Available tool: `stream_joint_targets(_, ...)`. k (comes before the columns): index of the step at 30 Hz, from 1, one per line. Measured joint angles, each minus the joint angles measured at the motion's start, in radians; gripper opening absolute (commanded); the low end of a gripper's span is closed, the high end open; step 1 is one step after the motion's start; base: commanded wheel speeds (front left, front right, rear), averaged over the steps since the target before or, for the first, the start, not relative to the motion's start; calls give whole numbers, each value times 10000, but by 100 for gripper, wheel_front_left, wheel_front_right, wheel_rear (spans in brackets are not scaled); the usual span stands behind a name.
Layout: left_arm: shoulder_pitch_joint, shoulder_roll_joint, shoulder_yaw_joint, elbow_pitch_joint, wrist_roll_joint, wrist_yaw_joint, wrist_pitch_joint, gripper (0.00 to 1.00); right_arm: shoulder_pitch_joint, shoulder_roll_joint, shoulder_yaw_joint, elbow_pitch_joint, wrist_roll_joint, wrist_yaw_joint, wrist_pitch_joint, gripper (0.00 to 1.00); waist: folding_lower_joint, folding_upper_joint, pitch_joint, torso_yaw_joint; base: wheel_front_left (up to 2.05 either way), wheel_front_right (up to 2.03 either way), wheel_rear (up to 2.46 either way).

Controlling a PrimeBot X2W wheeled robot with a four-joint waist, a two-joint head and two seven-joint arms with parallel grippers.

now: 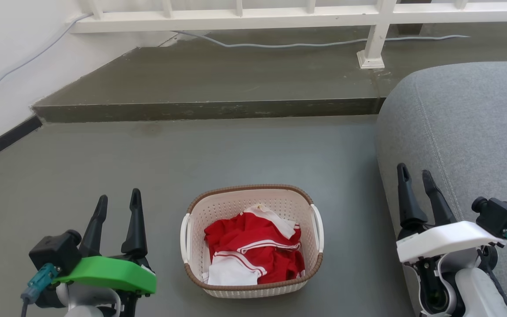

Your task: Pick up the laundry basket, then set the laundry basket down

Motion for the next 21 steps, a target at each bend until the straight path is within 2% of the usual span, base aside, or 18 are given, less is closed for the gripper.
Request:
stream_joint_targets(18, 60, -8, -351, -562, 2282, 370, -531, 100, 197, -4, 579, -625, -2460, -360, -522, 100, 0, 0, -52, -7, 0, 0, 0)
stream_joint_targets(21, 69, -8, -408, -640, 2589, 476, -623, 100, 231, -4, 662, -734, -2895, -514, -610, 100, 0, 0, -63, -6, 0, 0, 0)
